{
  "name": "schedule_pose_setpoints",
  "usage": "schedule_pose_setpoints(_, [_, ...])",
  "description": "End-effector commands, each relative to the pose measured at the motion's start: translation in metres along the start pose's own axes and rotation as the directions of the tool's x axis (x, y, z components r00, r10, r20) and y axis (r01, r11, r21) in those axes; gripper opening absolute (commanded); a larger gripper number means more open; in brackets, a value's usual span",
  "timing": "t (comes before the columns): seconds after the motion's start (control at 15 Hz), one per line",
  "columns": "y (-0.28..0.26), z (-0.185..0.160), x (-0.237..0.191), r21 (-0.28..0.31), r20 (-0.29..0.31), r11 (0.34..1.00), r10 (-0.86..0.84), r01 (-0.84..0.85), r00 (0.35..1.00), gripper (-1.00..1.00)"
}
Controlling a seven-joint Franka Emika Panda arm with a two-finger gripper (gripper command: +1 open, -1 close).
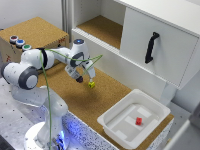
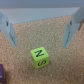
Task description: Go towards the yellow block and grasp it
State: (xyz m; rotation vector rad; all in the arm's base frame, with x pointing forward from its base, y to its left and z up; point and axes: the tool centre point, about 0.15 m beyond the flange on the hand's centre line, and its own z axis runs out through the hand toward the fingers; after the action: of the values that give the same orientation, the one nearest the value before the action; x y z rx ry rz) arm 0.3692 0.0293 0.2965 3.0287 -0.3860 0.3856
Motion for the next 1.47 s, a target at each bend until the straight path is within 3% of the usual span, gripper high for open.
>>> schedule_pose_setpoints(0.0, [0.027, 0.015, 0.027, 0.025, 0.047, 0.984, -0.175, 0.174, 0.983, 1.0])
schedule_pose_setpoints(0.13, [0.034, 0.023, 0.029, 0.023, 0.063, 0.971, -0.24, 0.239, 0.969, 1.0])
schedule_pose_setpoints(0.27, [0.04, 0.03, 0.029, 0.058, 0.098, 0.957, -0.287, 0.283, 0.953, 1.0])
schedule_pose_setpoints(0.6, [0.021, 0.059, 0.01, 0.052, 0.118, 0.912, -0.41, 0.407, 0.904, 1.0])
schedule_pose_setpoints(1.4, [-0.006, 0.101, 0.023, 0.007, 0.145, 0.887, -0.458, 0.461, 0.877, 1.0])
